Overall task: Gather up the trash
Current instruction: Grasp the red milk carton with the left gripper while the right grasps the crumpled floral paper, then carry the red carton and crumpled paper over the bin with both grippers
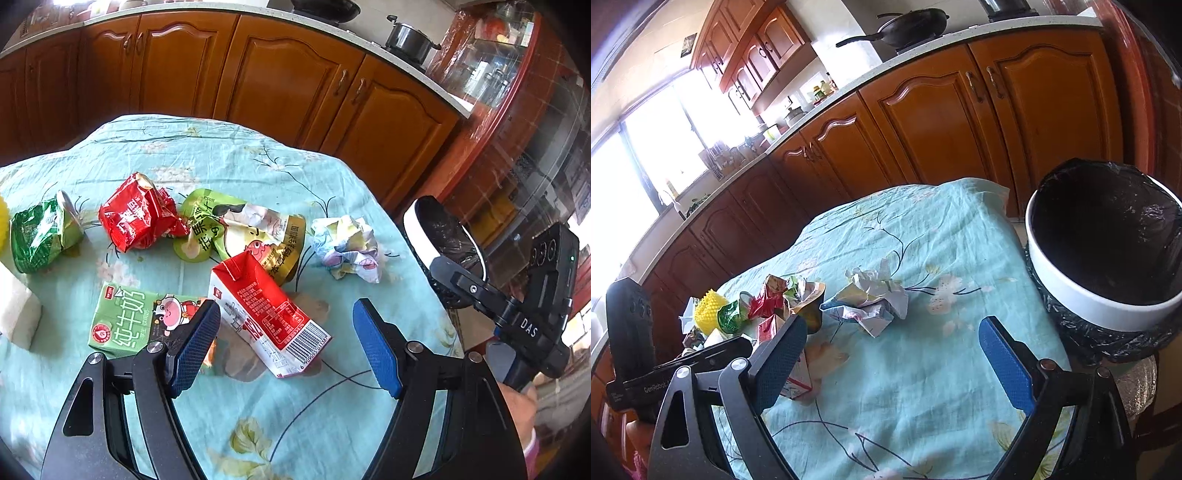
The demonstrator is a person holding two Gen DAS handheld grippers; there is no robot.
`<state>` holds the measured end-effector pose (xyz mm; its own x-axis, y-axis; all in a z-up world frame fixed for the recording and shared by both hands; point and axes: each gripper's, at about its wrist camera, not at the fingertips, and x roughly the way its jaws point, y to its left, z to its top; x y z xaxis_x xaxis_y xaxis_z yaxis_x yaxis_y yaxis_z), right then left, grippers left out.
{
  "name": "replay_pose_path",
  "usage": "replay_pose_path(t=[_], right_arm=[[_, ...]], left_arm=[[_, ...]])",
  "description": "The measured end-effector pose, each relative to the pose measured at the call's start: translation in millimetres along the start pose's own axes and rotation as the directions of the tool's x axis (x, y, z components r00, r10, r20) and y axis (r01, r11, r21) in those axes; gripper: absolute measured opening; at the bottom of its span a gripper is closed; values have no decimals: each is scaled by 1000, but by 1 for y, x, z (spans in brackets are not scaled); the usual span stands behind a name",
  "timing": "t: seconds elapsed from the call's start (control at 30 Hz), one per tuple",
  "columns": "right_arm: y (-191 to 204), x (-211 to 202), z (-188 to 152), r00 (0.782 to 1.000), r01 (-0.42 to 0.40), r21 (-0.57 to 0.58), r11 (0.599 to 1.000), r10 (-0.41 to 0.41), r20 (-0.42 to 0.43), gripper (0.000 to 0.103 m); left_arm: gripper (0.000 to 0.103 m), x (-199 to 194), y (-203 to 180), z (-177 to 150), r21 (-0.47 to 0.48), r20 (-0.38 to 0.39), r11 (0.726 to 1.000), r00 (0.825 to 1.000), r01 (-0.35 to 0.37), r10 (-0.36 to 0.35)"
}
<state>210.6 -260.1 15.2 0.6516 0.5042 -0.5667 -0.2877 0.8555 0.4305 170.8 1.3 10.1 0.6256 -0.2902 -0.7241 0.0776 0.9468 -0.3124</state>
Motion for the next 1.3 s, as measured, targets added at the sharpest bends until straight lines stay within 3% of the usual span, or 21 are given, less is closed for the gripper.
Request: replay_pose_path(t=[0.4, 0.47, 0.5, 0.6, 0.7, 0.77, 0.97, 1.3], right_arm=[[9, 58, 10, 993, -20, -48, 999, 15, -114, 94], [10, 65, 12, 992, -20, -57, 998, 13, -125, 92], [10, 69, 13, 991, -21, -59, 998, 13, -131, 91], [10, 77, 14, 989, -25, -65, 998, 15, -148, 78], [11, 82, 15, 987, -31, -76, 997, 19, -158, 52], [13, 82, 14, 988, -25, -93, 995, 10, -155, 28], [15, 73, 11, 990, -18, -108, 994, 3, -142, 17], [0, 24, 9, 998, -1, -54, 999, -3, -64, 16]], left_arm=[[75, 29, -4, -9, 40, -34, 996, 996, -76, 78], [71, 28, -3, -9, 47, -25, 995, 996, -83, 85], [65, 28, -2, -9, 48, -24, 995, 996, -83, 84], [51, 27, 0, -10, 54, -18, 995, 996, -81, 83], [39, 26, 2, -10, 58, -18, 995, 997, -78, 79], [35, 23, 3, -10, 66, -10, 995, 997, -78, 79], [31, 13, 4, -13, 80, 9, 995, 998, -66, 66], [31, -6, -15, -9, 123, 51, 992, 999, -10, 4]])
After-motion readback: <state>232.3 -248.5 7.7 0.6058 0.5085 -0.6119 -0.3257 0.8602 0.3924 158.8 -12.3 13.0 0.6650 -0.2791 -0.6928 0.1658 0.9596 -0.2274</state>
